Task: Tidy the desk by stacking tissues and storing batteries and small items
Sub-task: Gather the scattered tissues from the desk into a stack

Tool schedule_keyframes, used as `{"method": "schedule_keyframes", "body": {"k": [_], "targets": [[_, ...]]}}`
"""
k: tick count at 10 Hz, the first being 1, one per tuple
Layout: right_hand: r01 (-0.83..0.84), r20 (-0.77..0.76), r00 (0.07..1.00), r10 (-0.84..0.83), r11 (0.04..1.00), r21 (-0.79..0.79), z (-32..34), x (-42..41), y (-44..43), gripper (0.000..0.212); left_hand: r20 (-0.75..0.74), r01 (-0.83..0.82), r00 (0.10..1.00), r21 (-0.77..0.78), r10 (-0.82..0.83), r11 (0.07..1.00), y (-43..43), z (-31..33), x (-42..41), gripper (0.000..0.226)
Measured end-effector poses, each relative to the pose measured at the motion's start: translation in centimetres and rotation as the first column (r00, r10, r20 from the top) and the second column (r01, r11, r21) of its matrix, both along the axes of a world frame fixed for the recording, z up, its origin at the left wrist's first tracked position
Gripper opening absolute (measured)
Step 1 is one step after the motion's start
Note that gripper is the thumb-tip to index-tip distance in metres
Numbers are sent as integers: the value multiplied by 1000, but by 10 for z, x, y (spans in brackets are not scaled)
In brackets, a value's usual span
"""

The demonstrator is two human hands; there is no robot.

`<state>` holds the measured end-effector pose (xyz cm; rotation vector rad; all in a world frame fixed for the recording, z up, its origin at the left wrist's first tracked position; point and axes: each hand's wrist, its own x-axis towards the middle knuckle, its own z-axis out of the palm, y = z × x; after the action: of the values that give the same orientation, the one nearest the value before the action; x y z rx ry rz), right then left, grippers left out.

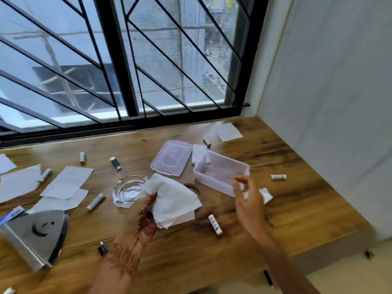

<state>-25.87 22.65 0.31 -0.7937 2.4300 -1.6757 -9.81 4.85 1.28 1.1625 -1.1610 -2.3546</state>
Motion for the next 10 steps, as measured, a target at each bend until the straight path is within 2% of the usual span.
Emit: {"method": "schedule_keyframes", "body": {"k": [1,2,3,4,5,6,7,8,9,10], "targets": [[242,64,967,-245,969,45,-14,-40,31,29,50,37,998,-35,-35,999,0,6,-4,27],[201,130,959,-253,925,323,-27,-68,51,48,90,61,994,-30,-58,998,-2,4,-6,27],[92,181,967,-179,909,408,-28,-76,57,63,52,17,998,22,-18,1000,-2,7,-9,25],[64,181,970,-163,886,459,-26,-79,58,62,-52,-166,982,186,179,968,15,18,-12,23],[58,193,967,-165,882,467,-24,-78,57,50,-137,-160,971,228,194,960,18,18,-12,20],[43,330,930,-163,938,343,-16,-76,58,33,-122,-141,978,214,170,967,14,17,-14,33],[159,423,878,-225,970,185,-2,-75,60,32,-179,-155,964,226,197,962,16,17,-12,28],[359,425,847,-318,933,-17,19,-70,56,30,-194,-156,960,220,200,963,22,17,-11,25],[420,312,881,-356,892,-168,43,-57,38,23,-164,-158,968,197,192,967,23,19,-13,32],[368,167,929,-331,876,-313,56,-36,9,21,-151,-148,971,231,185,962,27,24,-14,36]]}}
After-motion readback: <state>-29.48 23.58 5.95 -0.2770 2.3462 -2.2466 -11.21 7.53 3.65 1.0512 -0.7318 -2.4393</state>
